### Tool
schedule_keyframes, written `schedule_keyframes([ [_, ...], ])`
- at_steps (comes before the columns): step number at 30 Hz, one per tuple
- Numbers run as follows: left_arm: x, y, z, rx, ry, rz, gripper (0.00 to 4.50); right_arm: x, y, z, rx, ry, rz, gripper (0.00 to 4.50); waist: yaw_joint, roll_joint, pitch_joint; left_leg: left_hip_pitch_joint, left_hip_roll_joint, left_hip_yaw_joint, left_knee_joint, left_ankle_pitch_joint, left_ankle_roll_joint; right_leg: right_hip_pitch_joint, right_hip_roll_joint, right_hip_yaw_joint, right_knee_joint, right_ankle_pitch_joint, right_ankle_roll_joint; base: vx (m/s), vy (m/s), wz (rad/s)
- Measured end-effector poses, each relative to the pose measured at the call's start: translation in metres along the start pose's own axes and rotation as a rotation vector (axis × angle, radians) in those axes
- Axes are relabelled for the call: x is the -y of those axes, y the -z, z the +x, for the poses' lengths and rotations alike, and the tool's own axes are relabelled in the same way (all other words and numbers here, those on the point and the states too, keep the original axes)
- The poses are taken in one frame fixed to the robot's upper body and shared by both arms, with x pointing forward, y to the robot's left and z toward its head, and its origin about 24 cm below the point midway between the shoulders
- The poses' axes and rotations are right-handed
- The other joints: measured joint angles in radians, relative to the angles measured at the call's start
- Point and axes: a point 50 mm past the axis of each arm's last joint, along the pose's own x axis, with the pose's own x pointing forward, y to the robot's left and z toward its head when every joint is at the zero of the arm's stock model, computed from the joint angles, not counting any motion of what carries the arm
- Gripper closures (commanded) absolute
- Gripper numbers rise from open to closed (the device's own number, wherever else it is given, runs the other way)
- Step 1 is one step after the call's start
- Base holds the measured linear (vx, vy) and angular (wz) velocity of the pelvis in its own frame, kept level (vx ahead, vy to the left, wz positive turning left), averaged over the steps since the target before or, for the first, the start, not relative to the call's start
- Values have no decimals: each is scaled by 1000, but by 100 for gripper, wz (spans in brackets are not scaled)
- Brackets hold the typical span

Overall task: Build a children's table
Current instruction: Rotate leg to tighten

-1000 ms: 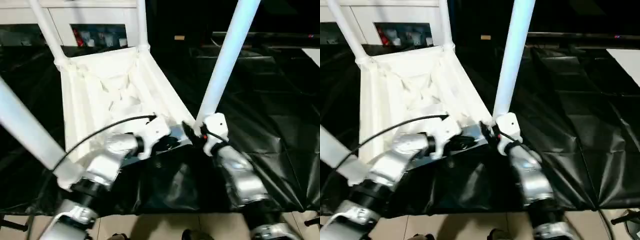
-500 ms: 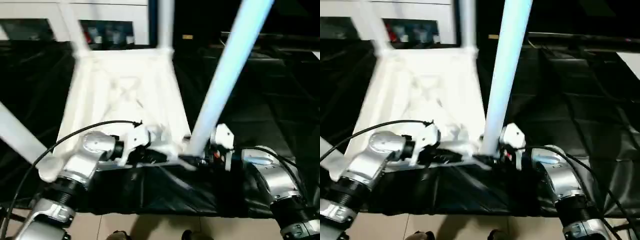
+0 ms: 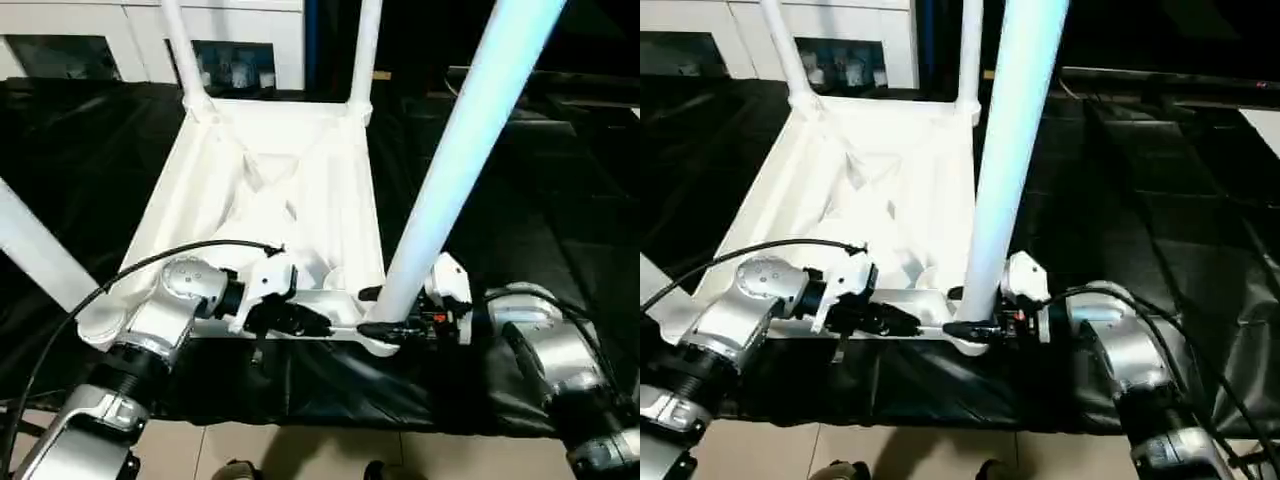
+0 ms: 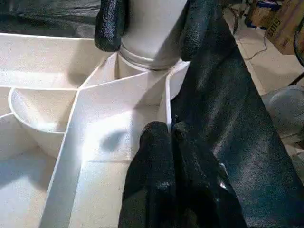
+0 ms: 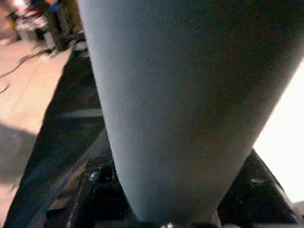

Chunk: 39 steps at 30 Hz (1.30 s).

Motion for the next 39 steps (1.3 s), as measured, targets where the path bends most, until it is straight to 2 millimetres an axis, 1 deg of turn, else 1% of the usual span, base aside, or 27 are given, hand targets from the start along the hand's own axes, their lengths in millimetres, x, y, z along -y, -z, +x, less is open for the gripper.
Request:
schedule_keyframes([
  [2, -1, 0, 1, -5, -24, -1, 450, -1, 3, 0, 16, 57, 17, 250, -2, 0, 0, 1, 0, 0, 0, 0, 0, 2, 0, 1, 0, 0, 0, 0, 0, 0],
  [5, -4, 0, 7, 0, -111, -24, 450, 1, 7, 3, 45, 215, 44, 251, -7, -1, 0, 3, -2, -1, 0, 0, 0, 4, 0, 4, -1, -4, 7, 0, 0, 0],
  [9, -7, -3, 20, 9, -242, -53, 450, 5, 14, 12, 87, 507, 100, 251, -20, -6, -1, 4, -4, -4, 0, 0, 0, 5, 0, 8, -5, -6, 9, 0, 0, 0],
  [11, -9, -7, 30, 15, -297, -68, 450, 9, 16, 15, 101, 648, 135, 252, -26, -5, -3, 5, -5, -4, 0, 0, 0, 4, 0, 9, -11, -7, 10, 0, 0, 0],
  [12, -9, -9, 36, 20, -322, -80, 450, 11, 16, 17, 103, 713, 150, 252, -30, -4, -3, 7, -5, -5, -1, 0, 0, 4, 0, 8, -19, -7, 10, 0, 0, 0],
  [14, -10, -11, 42, 22, -361, -98, 450, 14, 16, 22, 113, 813, 180, 252, -40, -2, -5, 7, -7, -7, -2, 0, 0, 5, 0, 8, -25, -7, 10, 0, 0, 0],
  [15, -11, -12, 46, 21, -388, -103, 450, 16, 16, 25, 112, 872, 192, 252, -47, -1, -5, 9, -9, -9, -2, 0, 0, 6, -1, 7, -30, -8, 10, 0, 0, 0],
  [16, -11, -12, 49, 21, -400, -108, 450, 18, 16, 27, 106, 901, 198, 252, -51, 1, -4, 10, -9, -9, -2, -1, 1, 4, 0, 6, -36, -8, 10, 0, 0, 0],
  [17, -11, -13, 51, 19, -413, -108, 450, 19, 15, 30, 101, 927, 202, 252, -54, 2, -3, 11, -10, -11, -3, -3, 4, 6, -1, 3, -43, -8, 10, 0, 0, 0],
  [18, -12, -14, 53, 17, -430, -106, 450, 21, 14, 33, 96, 961, 202, 252, -60, 8, 0, 12, -10, -17, -4, -3, 5, 13, -2, -11, -56, -10, 10, 0, 0, 0],
  [19, -12, -13, 53, 14, -443, -106, 450, 23, 13, 36, 92, 983, 206, 252, -65, 13, 3, 13, -9, -23, -5, -4, 5, 19, -3, -20, -66, -12, 10, 0, 0, 0],
  [20, -13, -13, 53, 8, -453, -104, 450, 24, 13, 39, 92, 994, 214, 252, -71, 17, 4, 13, -10, -28, -7, -5, 7, 24, -3, -29, -76, -13, 9, 0, 0, 0],
  [21, -13, -13, 53, 4, -461, -103, 450, 26, 13, 41, 93, 1004, 226, 196, -75, 22, 9, 16, -9, -33, -10, -5, 7, 36, -4, -43, -85, -20, 3, 0, 0, 0],
  [22, -13, -13, 54, 2, -463, -104, 450, 26, 13, 41, 91, 1004, 228, 182, -75, 24, 11, 18, -9, -34, -14, -5, 7, 38, -5, -45, -90, -22, 2, 0, 0, 0],
  [23, -13, -13, 54, 2, -465, -103, 450, 26, 12, 41, 92, 1004, 227, 179, -75, 24, 13, 19, -9, -34, -16, -5, 7, 41, -7, -46, -90, -26, -2, 0, 0, 0],
  [24, -13, -14, 54, 3, -466, -101, 450, 26, 11, 42, 97, 1000, 228, 177, -75, 20, 15, 21, -10, -33, -18, -5, 7, 36, -8, -45, -90, -27, -3, 0, 0, 0],
  [25, -13, -14, 54, 4, -466, -99, 450, 27, 11, 42, 101, 998, 228, 170, -75, 21, 16, 23, -10, -32, -19, -5, 8, 34, -9, -47, -91, -27, -3, 0, 0, 0],
  [26, -14, -15, 54, 5, -466, -97, 450, 27, 10, 42, 103, 997, 225, 170, -75, 22, 17, 24, -11, -33, -19, -5, 8, 35, -12, -51, -92, -27, -3, 0, 0, 0],
  [27, -14, -15, 53, 6, -465, -94, 450, 28, 9, 41, 99, 986, 210, 141, -75, 26, 18, 24, -12, -34, -19, -5, 8, 38, -22, -66, -92, -27, -3, 0, 0, 0],
  [28, -13, -15, 53, 8, -463, -89, 450, 28, 9, 38, 83, 960, 182, 141, -74, 27, 19, 23, -12, -34, -19, -5, 8, 42, -24, -71, -92, -27, -3, 0, 0, 0],
  [30, -13, -17, 54, 11, -448, -76, 450, 27, 12, 30, 48, 897, 125, 133, -72, 27, 19, 21, -12, -34, -20, -5, 8, 41, -27, -71, -91, -27, -3, 0, 0, 0],
  [32, -11, -18, 53, 11, -417, -54, 450, 23, 14, 17, 14, 817, 75, 133, -69, 27, 17, 18, -15, -32, -20, -6, 9, 37, -29, -66, -85, -27, -3, 0, 0, 0],
  [33, -10, -18, 52, 14, -392, -41, 450, 21, 14, 8, 7, 773, 54, 133, -64, 25, 16, 16, -18, -29, -20, -6, 9, 33, -31, -60, -75, -27, -3, 0, 0, 0],
  [34, -9, -18, 52, 14, -377, -36, 450, 18, 16, 4, -4, 743, 49, 133, -62, 24, 15, 16, -18, -26, -19, -5, 9, 32, -31, -54, -69, -26, -4, 0, 0, 0],
  [36, -6, -16, 51, 15, -337, -19, 450, 12, 18, -16, -31, 660, 22, 133, -49, 21, 11, 18, -18, -13, -16, -2, 14, 28, -30, -38, -50, -18, -10, 29, -12, 5],
  [38, -3, -15, 50, 19, -307, -13, 450, 7, 18, -33, -54, 589, 10, 133, -41, 18, 3, 18, -17, -4, -11, -2, 14, 24, -31, -25, -35, -1, -12, 84, -37, 15],
  [39, -1, -14, 49, 21, -287, -10, 450, 4, 16, -41, -67, 543, 5, 133, -35, 17, -3, 19, -17, 0, -8, -3, 15, 22, -29, -14, -26, 9, -9, 91, -45, 18],
])
